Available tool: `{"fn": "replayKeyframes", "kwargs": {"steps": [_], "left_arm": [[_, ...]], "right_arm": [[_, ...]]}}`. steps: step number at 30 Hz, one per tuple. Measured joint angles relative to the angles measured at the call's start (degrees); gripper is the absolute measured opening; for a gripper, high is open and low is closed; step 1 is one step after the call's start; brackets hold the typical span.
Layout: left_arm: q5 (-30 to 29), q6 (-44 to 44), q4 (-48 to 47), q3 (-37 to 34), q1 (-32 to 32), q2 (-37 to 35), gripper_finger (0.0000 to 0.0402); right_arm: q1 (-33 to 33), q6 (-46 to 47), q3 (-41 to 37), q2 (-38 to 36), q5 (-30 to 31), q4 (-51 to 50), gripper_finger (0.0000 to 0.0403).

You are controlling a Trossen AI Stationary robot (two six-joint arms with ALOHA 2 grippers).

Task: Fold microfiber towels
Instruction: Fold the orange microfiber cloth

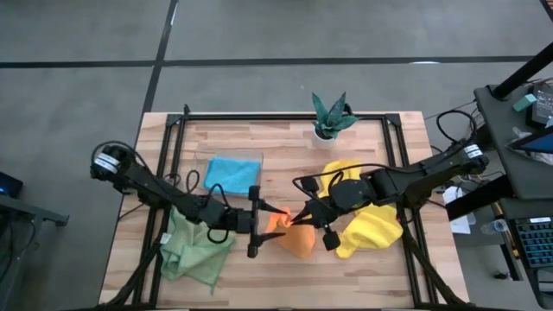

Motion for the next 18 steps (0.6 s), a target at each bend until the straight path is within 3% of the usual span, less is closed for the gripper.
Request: {"fn": "replayKeyframes", "kwargs": {"steps": [5, 10, 14, 18], "left_arm": [[0.01, 0.02, 0.07, 0.35, 0.0, 0.98, 0.0234], [-1.78, -0.03, -0.06, 0.35, 0.0, 0.68, 0.0195], [-2.02, -0.02, -0.68, 0.33, 0.02, 0.54, 0.0147], [-4.73, -0.01, -1.96, 0.26, -0.09, 0.06, 0.0069]], "right_arm": [[-0.62, 0.03, -0.03, 0.35, 0.04, -0.49, 0.0008], [-0.55, 1.09, -0.2, 0.99, -0.04, -2.17, 0.0008], [-0.57, 1.46, -0.22, 1.6, -0.03, -2.12, 0.0008], [-0.62, 1.09, -0.22, 1.62, 0.0, -1.97, 0.0009]]}}
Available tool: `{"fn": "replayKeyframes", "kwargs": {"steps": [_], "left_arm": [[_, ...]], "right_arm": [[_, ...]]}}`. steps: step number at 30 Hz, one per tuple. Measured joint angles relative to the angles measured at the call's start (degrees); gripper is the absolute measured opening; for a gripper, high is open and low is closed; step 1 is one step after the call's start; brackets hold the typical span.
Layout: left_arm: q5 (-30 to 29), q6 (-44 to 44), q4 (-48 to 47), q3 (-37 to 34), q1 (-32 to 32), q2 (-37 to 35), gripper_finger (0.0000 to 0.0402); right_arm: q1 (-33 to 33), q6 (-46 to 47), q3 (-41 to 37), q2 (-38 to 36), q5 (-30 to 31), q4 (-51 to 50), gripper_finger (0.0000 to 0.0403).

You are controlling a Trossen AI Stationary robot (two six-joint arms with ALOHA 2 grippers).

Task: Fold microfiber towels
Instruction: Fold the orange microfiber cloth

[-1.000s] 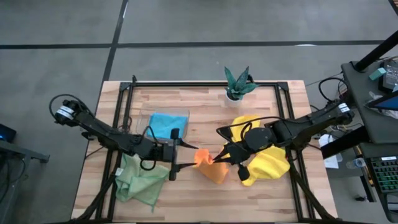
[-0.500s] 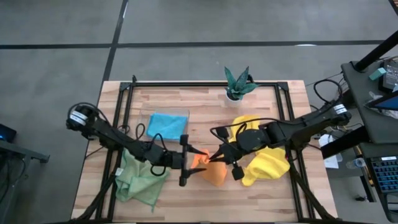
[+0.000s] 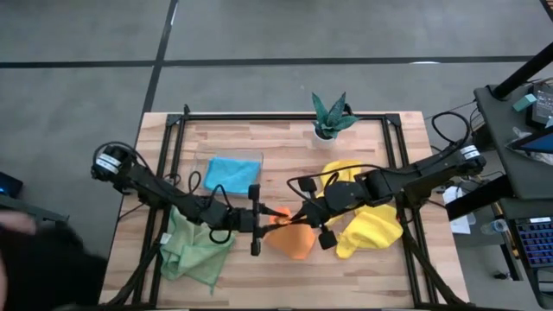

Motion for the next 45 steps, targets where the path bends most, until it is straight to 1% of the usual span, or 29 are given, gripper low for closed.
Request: {"fn": "replayKeyframes", "kwargs": {"steps": [2, 4, 7, 12, 17, 20, 22, 25, 27, 29, 31, 33, 34, 38, 40, 43, 45], "left_arm": [[-0.56, -0.02, -0.92, 0.0, -0.04, -0.68, 0.0023], [-0.95, -0.04, -1.23, 0.0, -0.06, -1.13, 0.0009], [-2.56, -0.07, -1.77, -0.02, -0.37, -1.84, 0.0004], [-4.07, -0.15, -1.76, -0.02, -0.8, -2.54, 0.0002], [-4.14, -0.17, -2.13, -0.02, -1.4, -3.58, 0.0001], [-4.36, -0.24, -2.69, -0.02, -2.05, -4.65, 0.0001], [-4.51, -0.42, -4.05, -0.04, -2.75, -5.85, 0.0001], [-4.43, -0.91, -8.23, -0.03, -4.33, -8.12, 0.0001], [-4.36, -2.72, -12.6, -0.04, -5.28, -9.84, 0.0], [-4.31, -5.71, -19.37, -0.04, -6.63, -11.73, 0.0], [-4.29, -10.2, -27.31, -0.04, -8.12, -13.88, 0.0], [-4.19, -17.03, -33.88, -0.04, -9.19, -15.74, 0.0], [-4.09, -21.0, -37.2, -0.04, -9.71, -16.56, 0.0], [-4.03, -35.04, -46.36, -0.04, -11.28, -18.79, 0.0], [-2.53, -40.47, -50.64, -0.07, -11.97, -19.19, 0.0], [3.23, -48.42, -53.14, -0.1, -12.59, -19.21, 0.0], [7.2, -52.66, -52.72, -0.18, -13.04, -18.39, 0.0]], "right_arm": [[0.04, 0.3, 0.02, -0.08, 0.1, -0.01, 0.0009], [-0.01, 1.45, 0.02, -0.12, 0.15, -0.03, 0.0017], [-0.26, 3.16, 0.04, -0.17, 0.05, -1.88, 0.0045], [-1.56, 3.61, 0.01, -0.2, -0.03, -5.19, 0.0126], [-3.2, -2.03, -1.49, 1.96, -0.08, -5.22, 0.0201], [-3.87, -5.16, -2.87, 4.22, -0.31, -5.31, 0.0223], [-4.13, -7.59, -3.99, 5.48, -0.6, -2.99, 0.0226], [-4.28, -11.26, -5.4, 8.05, -1.82, 1.76, 0.0212], [-4.23, -13.85, -6.09, 9.75, -2.01, 5.48, 0.0189], [-4.17, -15.92, -6.74, 11.1, -2.07, 10.75, 0.0152], [-4.2, -17.87, -7.65, 12.37, -2.02, 15.64, 0.0102], [-4.3, -19.9, -8.69, 13.51, -2.03, 19.87, 0.0045], [-4.33, -20.49, -9.2, 14.32, -2.02, 21.28, 0.0027], [-4.7, -19.82, -10.16, 17.09, -2.41, 26.17, 0.0011], [-5.01, -17.83, -10.44, 18.64, -3.82, 28.37, 0.0009], [-5.49, -11.41, -10.75, 21.99, -5.6, 32.78, 0.001], [-5.95, -8.38, -10.79, 23.99, -7.91, 34.75, 0.0016]]}}
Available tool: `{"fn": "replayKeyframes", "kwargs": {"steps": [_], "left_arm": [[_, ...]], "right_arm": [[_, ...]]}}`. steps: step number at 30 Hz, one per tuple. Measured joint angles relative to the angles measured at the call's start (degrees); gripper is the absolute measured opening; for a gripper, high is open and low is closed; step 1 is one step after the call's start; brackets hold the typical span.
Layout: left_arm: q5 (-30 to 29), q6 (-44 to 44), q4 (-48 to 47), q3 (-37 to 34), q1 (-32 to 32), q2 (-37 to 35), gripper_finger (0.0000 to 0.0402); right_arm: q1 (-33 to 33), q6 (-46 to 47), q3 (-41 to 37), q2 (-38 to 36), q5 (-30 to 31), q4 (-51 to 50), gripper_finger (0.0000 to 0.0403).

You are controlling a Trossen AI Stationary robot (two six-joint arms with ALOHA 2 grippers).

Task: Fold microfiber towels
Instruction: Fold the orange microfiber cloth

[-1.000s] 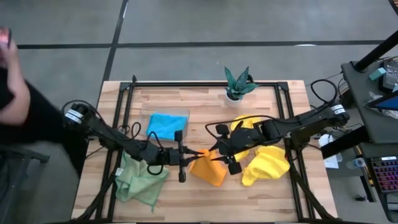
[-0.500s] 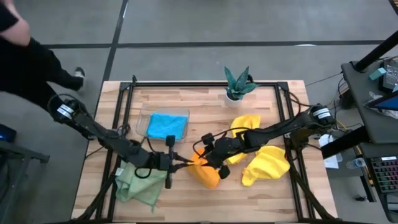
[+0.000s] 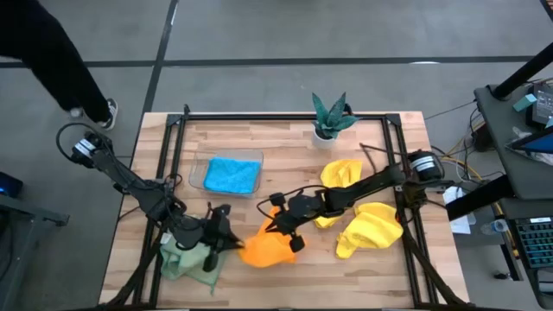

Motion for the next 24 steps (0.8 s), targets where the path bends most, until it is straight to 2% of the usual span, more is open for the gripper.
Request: {"fn": "replayKeyframes", "kwargs": {"steps": [5, 8, 11, 16, 20, 24], "left_arm": [[9.33, -7.49, -0.24, -1.08, -0.7, 2.95, 0.0], [11.71, -10.5, -0.38, -2.0, -0.7, 4.86, 0.0], [12.46, -10.91, -0.37, -2.46, -0.7, 6.5, 0.0], [12.53, -10.91, -0.35, -2.57, -0.68, 7.62, 0.0], [12.58, -10.94, -0.22, -2.57, -0.66, 7.61, 0.0], [12.95, -10.96, -0.19, -2.5, -0.66, 7.61, 0.0]], "right_arm": [[-1.72, 7.68, 2.91, 5.87, -5.83, 1.31, 0.0059], [-2.79, 11.49, 5.01, 9.61, -10.33, 1.18, 0.01], [-3.25, 12.77, 7.01, 12.8, -13.58, 0.87, 0.0142], [-3.23, 12.69, 10.46, 16.24, -14.14, -3.97, 0.0195], [-3.25, 11.86, 12.94, 17.75, -14.08, -6.73, 0.0217], [-3.45, 10.28, 14.47, 18.28, -13.99, -10.12, 0.0222]]}}
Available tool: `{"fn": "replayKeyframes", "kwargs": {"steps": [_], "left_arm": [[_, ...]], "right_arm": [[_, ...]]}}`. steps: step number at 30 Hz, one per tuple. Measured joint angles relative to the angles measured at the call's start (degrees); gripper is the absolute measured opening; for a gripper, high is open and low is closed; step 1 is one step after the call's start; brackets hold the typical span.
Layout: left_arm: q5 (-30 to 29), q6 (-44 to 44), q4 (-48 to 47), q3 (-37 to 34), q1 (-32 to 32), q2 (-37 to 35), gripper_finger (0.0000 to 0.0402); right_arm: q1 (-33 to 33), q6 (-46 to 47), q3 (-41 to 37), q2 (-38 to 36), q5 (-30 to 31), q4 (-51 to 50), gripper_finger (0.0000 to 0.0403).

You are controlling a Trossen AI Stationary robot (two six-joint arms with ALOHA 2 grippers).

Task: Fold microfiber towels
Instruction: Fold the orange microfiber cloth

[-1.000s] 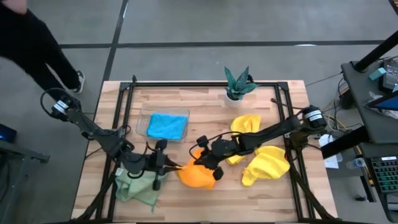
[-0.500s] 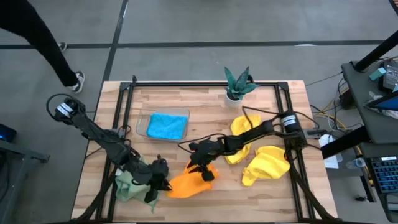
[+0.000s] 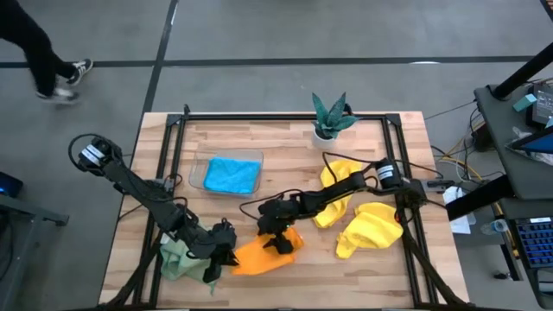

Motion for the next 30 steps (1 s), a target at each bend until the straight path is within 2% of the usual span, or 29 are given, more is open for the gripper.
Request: {"fn": "replayKeyframes", "kwargs": {"steps": [11, 21, 26, 30], "left_arm": [[0.39, 0.02, 0.3, -0.13, 0.0, -0.04, 0.0], [0.37, 0.04, 0.29, -0.35, 0.07, -0.07, 0.0], [0.35, 0.04, 0.26, -0.44, 0.05, -0.07, 0.0], [0.06, 0.05, 0.25, -0.5, 0.17, -0.07, 0.0]], "right_arm": [[-1.68, -1.88, 0.42, -4.34, 2.66, -11.87, 0.0221], [-1.44, -3.92, -0.47, -4.34, 3.01, -12.09, 0.021], [-1.27, -5.63, -0.47, -3.75, 3.0, -11.73, 0.0165], [-0.91, -5.81, -0.47, -3.7, 3.57, -11.4, 0.0081]]}}
